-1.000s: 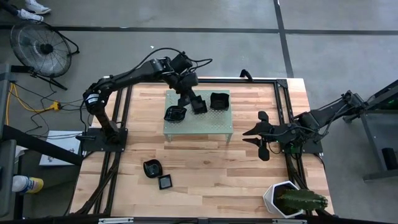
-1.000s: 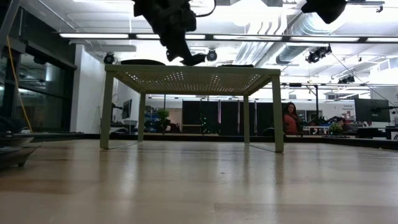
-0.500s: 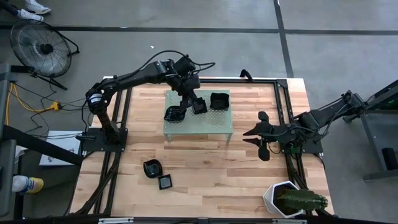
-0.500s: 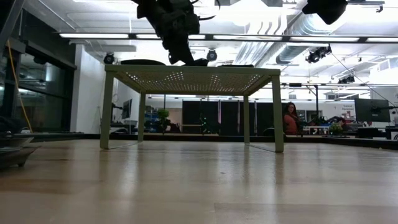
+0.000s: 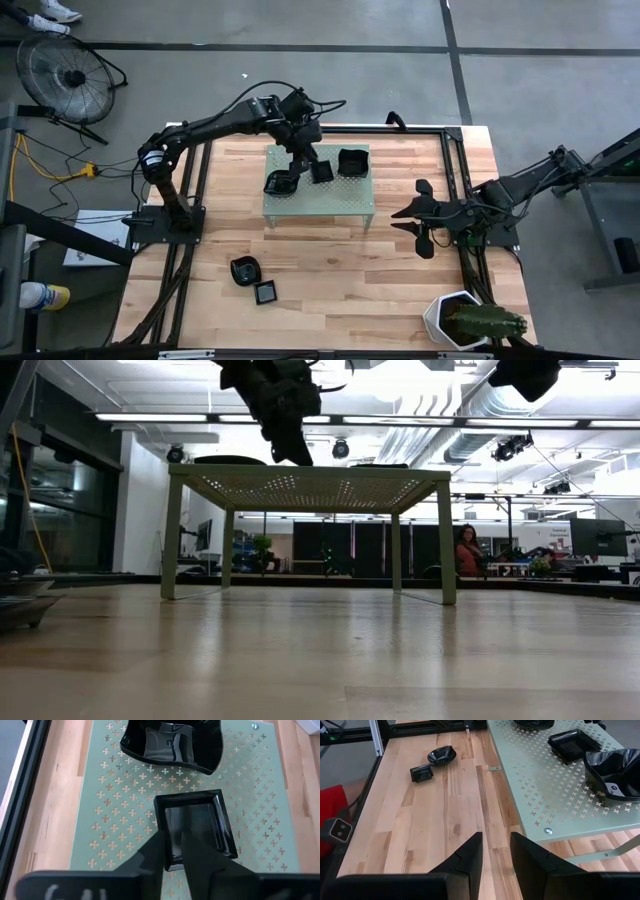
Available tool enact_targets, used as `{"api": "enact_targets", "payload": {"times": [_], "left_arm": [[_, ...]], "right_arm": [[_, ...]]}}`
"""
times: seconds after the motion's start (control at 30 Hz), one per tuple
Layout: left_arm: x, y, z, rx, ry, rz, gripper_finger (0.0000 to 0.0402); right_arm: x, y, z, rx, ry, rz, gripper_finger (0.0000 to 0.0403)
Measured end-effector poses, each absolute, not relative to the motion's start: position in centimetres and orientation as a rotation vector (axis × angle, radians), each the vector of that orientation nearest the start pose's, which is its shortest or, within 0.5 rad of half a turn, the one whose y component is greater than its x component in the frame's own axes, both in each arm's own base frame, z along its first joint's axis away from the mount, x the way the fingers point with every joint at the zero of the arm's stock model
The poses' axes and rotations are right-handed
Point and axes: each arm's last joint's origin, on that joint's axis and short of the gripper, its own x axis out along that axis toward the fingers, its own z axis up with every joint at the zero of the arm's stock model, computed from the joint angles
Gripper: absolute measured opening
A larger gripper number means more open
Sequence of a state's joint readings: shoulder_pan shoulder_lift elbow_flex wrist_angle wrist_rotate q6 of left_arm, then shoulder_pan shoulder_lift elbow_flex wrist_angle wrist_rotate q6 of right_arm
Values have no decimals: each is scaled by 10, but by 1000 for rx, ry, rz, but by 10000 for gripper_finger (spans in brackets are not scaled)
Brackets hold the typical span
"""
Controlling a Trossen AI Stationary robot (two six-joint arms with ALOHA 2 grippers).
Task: Pick & Place Mini shaped plates
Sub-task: Stack the square plate on top of the other square plates on the shelf, then stack the leaf-shaped plate on top of the other leaf-shaped plates on the shelf
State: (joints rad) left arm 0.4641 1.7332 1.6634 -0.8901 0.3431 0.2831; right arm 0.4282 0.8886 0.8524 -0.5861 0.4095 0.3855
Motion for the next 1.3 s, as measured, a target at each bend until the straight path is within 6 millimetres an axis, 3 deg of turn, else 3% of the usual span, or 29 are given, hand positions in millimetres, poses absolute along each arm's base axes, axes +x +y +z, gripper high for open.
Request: {"api": "enact_targets", "payload": {"times": [0.33,0.67,0.97,1.3], "left_arm": [[330,155,332,-91,890,-18,105],[306,140,386,48,1010,32,106],[268,78,399,170,1344,136,106],[224,-7,392,192,1303,128,106]], "right_arm": [[166,63,305,122,560,-91,94],[166,63,304,128,559,-97,94],[165,62,303,117,572,-105,94],[165,62,303,120,578,-106,94]]}}
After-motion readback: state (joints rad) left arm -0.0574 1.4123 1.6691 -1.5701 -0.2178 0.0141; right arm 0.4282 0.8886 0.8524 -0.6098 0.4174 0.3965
